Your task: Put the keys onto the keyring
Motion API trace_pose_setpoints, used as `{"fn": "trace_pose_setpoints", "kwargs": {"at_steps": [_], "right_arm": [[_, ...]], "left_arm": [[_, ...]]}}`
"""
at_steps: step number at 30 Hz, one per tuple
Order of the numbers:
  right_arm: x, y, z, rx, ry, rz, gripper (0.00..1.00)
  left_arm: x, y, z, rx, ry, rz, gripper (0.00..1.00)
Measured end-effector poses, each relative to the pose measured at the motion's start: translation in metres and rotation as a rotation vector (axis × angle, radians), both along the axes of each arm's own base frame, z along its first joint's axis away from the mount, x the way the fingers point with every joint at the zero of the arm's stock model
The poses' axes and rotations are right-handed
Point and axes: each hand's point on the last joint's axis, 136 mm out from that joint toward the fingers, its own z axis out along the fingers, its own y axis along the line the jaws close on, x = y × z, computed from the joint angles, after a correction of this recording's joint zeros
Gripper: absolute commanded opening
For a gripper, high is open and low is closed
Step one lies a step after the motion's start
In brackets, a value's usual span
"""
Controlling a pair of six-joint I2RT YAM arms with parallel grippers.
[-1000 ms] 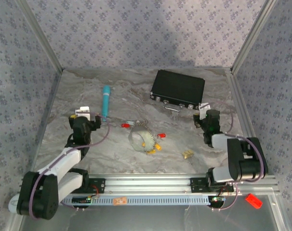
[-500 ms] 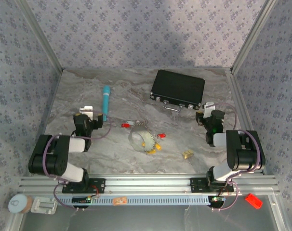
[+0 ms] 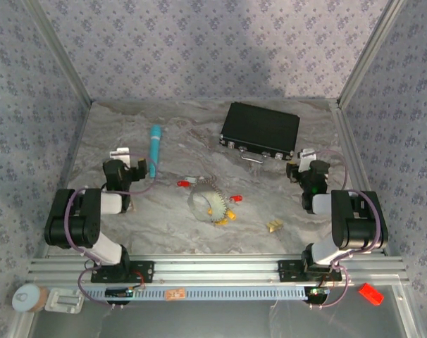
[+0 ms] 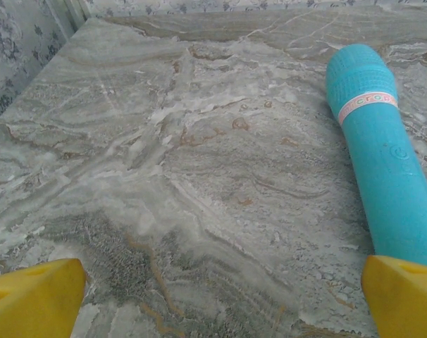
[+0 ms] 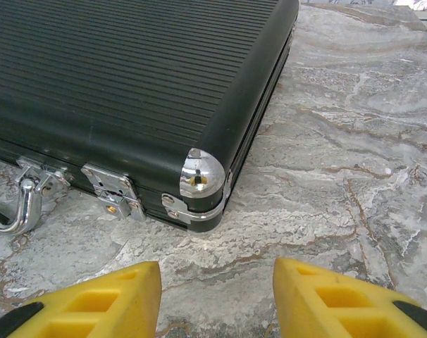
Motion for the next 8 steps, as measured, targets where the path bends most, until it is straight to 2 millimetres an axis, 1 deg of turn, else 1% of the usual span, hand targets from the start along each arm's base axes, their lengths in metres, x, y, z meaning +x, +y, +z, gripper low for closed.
{"fn": "trace_pose_setpoints", "kwargs": {"at_steps": [4, 6, 7, 8], "right_arm": [[0.0000, 0.0000, -0.0001, 0.000, 0.000, 0.000, 0.50], [0.0000, 0.0000, -0.0001, 0.002, 0.001, -0.001, 0.56], [0.0000, 0.0000, -0.0001, 0.005, 0.001, -0.002, 0.83], [-0.0001, 0.0001, -0.0002, 0.010, 0.001, -0.004, 0.99]], "left_arm": [[0.0006, -0.0004, -0.0019, -0.019, 0.012, -0.012, 1.00], [0.0009, -0.0007, -0.0020, -0.024, 0.014, -0.014, 1.00], [0.0009, -0.0008, -0.0020, -0.024, 0.014, -0.015, 1.00], [0.0010, -0.0013, -0.0019, -0.025, 0.013, -0.018, 1.00]]}}
